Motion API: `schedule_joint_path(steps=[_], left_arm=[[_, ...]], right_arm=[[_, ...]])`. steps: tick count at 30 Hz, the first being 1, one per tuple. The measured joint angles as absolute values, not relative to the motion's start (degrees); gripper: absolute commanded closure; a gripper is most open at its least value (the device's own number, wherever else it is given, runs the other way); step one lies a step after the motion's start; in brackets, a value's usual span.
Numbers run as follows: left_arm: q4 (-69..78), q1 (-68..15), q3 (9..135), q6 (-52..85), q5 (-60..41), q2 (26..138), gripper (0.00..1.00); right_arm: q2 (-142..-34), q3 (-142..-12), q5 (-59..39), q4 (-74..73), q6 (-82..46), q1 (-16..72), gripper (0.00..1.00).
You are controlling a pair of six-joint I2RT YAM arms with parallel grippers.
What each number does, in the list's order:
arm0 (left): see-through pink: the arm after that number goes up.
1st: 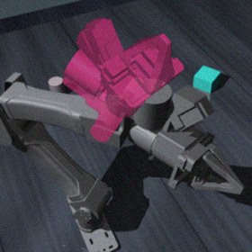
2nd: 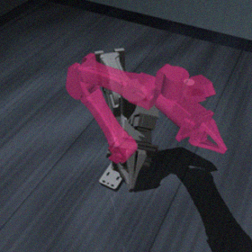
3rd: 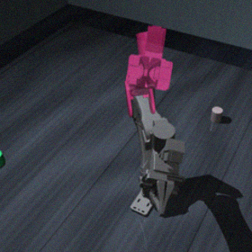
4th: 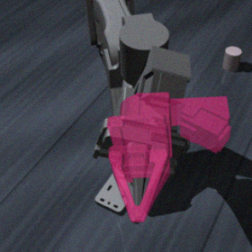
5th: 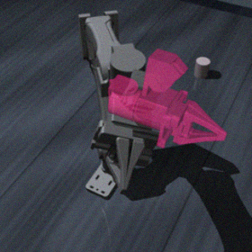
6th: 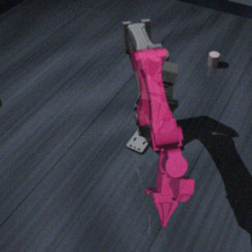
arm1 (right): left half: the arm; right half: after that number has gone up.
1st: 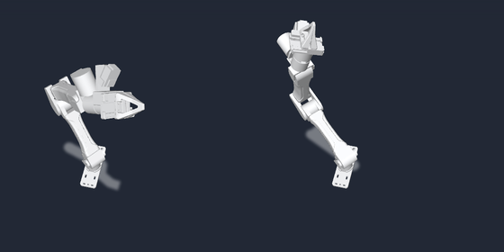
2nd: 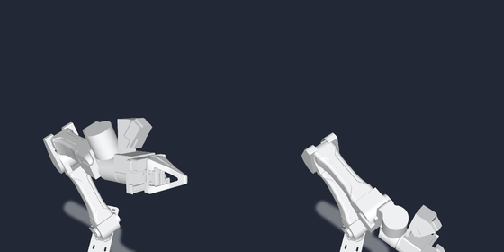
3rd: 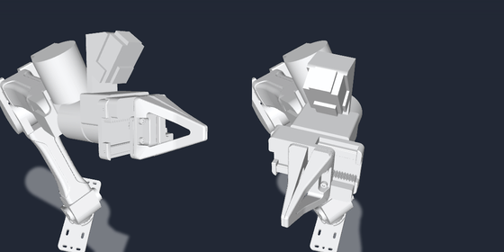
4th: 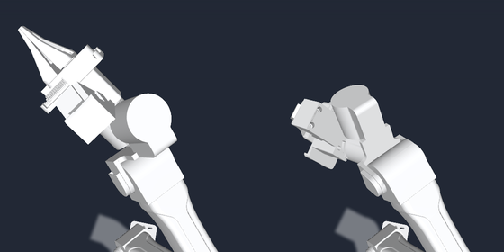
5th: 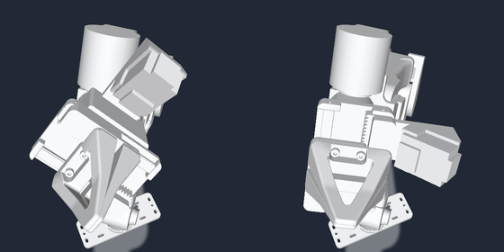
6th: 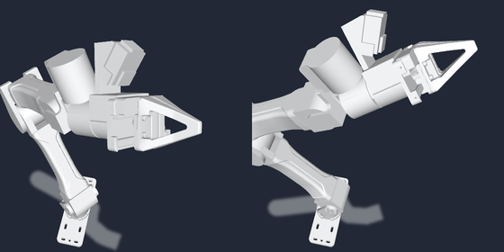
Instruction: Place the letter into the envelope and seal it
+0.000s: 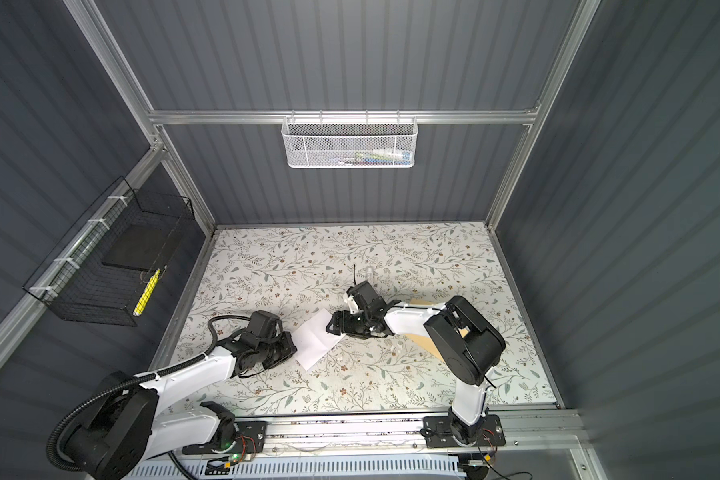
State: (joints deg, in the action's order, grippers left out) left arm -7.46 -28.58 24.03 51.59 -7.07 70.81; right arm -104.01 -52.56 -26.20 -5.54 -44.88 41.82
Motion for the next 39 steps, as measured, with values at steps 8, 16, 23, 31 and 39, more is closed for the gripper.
schedule_joint_path(steps=[8,16,23,31,39], left_arm=[[-6.8,-28.6,24.4,51.4,-7.0,71.5,0.99],[-6.5,-28.6,24.9,50.8,-6.9,72.1,0.99],[-7.3,-28.6,25.8,49.5,-6.4,72.6,1.0],[-13.4,-28.6,29.0,46.5,-4.2,73.3,0.73],[-15.1,-28.6,36.4,50.3,-8.4,73.8,0.59]], right_arm=[[-104.1,-46.9,-27.1,-18.0,-55.3,42.1,0.32],[-104.6,-45.9,-24.9,-21.4,-59.3,42.1,0.48],[-107.5,-46.4,-20.9,-22.7,-59.4,41.7,0.96],[-104.8,-39.5,-15.8,-30.2,-60.7,42.1,1.0],[-98.8,-31.7,-3.6,-33.0,-65.5,46.3,1.0]])
